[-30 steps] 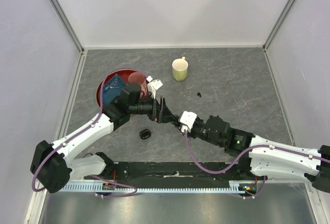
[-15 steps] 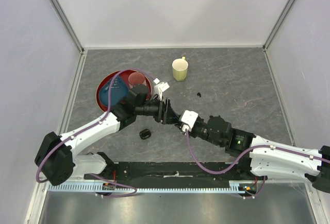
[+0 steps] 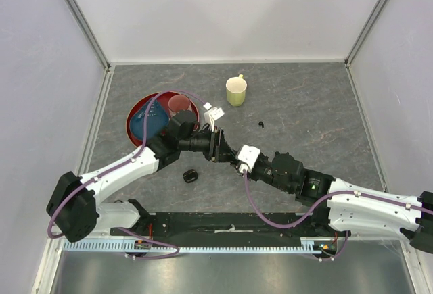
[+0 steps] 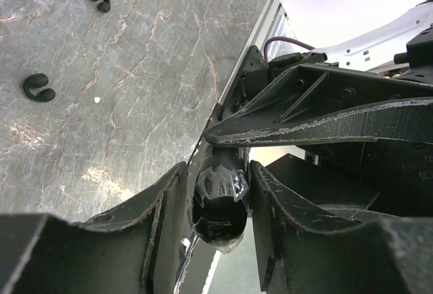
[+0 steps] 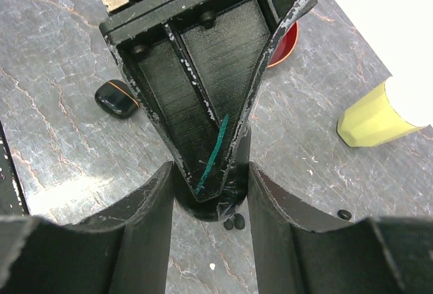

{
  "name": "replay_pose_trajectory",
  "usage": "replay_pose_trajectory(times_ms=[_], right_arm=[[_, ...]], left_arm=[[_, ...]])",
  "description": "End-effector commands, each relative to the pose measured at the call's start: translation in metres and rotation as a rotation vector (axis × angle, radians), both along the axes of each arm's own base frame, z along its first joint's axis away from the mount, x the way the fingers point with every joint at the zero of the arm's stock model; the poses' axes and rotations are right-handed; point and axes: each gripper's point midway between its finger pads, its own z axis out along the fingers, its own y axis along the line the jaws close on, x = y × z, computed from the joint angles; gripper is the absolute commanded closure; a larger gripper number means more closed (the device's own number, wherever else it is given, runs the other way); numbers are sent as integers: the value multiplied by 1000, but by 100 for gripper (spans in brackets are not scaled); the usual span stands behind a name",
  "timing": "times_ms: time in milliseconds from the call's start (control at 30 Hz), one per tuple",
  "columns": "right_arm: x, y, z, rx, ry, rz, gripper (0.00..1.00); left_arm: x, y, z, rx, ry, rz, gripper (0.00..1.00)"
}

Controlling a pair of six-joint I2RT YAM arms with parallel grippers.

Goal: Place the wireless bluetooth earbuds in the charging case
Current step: Pick up the charging case at the center of the board.

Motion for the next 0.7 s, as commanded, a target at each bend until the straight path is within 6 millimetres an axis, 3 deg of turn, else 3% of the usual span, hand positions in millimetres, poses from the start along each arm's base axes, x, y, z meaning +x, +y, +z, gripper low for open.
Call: replay_pose_trajectory(times_ms=[0, 100, 233, 333, 367, 467, 533, 567, 667], right_arm=[[1, 4, 15, 62, -17, -5, 100], [2, 4, 16, 66, -17, -7, 100], [3, 4, 16, 70, -12, -15, 100], [4, 3, 19, 86, -2, -30, 92], [4, 3, 21, 104, 16, -41, 72], [4, 2, 34, 168, 63, -77, 27], [3, -2, 52, 232, 75, -89, 17], [0, -3, 58, 259, 92, -87, 4], [-5, -12, 81, 347, 105, -91, 2]], left_arm=[[7, -5, 22, -41, -45, 10, 55], [6, -4, 21, -37, -48, 8, 69], [6, -3, 21, -35, -49, 12, 98], [7, -1, 21, -32, -64, 20, 98], [8, 0, 20, -19, -71, 30, 98], [15, 9, 21, 8, -119, 83, 98], [19, 14, 22, 20, -154, 121, 98], [24, 20, 26, 28, -198, 160, 98], [33, 34, 38, 39, -291, 238, 98]])
